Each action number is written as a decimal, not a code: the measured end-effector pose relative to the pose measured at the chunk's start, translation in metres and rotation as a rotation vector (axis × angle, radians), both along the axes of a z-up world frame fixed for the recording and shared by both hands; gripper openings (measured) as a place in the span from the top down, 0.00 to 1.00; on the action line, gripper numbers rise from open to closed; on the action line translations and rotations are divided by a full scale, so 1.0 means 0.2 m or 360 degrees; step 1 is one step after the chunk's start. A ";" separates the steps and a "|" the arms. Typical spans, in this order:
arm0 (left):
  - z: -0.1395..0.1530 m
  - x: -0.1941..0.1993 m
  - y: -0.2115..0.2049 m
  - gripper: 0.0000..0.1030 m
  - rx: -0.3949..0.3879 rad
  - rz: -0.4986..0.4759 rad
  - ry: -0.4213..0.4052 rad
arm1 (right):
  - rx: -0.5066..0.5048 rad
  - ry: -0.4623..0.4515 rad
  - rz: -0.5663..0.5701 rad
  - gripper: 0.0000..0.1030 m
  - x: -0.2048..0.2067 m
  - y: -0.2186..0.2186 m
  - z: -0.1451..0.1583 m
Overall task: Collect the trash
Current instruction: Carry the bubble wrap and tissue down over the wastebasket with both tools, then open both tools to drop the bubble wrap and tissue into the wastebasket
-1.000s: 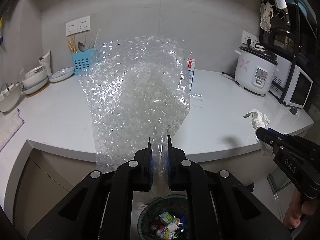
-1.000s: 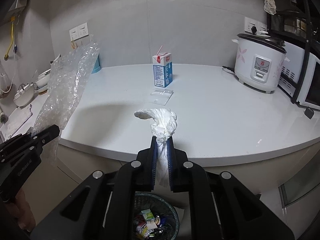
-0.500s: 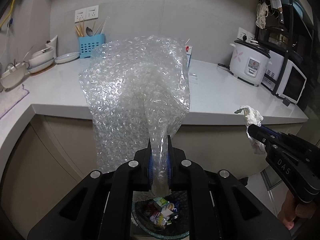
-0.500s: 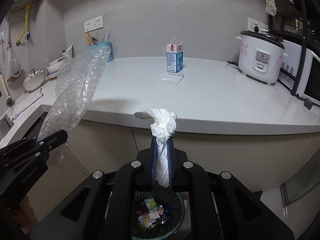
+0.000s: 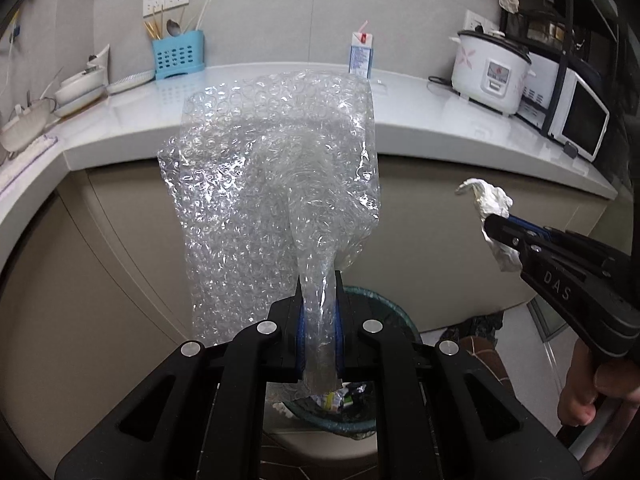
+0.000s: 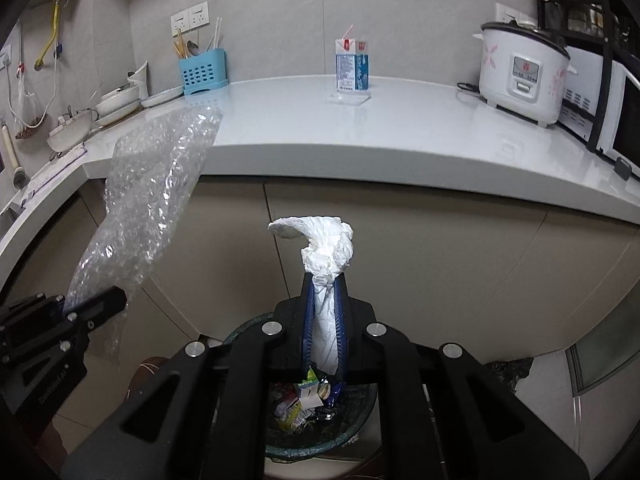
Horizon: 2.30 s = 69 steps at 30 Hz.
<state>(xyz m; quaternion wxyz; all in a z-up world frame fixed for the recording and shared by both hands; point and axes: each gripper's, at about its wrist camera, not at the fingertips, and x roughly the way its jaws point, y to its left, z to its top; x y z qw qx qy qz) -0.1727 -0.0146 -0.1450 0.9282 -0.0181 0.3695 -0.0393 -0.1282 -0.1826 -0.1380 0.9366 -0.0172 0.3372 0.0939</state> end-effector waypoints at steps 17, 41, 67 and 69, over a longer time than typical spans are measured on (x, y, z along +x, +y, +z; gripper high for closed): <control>-0.36 0.07 -0.07 0.91 -0.0009 -0.0060 0.0227 | 0.0009 0.0181 -0.0030 0.91 0.05 0.00 -0.39; -0.84 0.35 -0.06 0.91 -0.0066 0.0005 0.0458 | -0.0032 0.0435 -0.0091 0.91 0.20 0.03 -0.91; -1.05 0.39 -0.19 0.71 -0.0051 -0.0116 0.0632 | 0.0005 0.0519 -0.0114 0.91 0.23 -0.02 -0.91; -1.04 0.39 -0.19 0.62 -0.0048 -0.0110 0.0621 | 0.0010 0.0522 -0.0114 0.91 0.23 -0.03 -0.91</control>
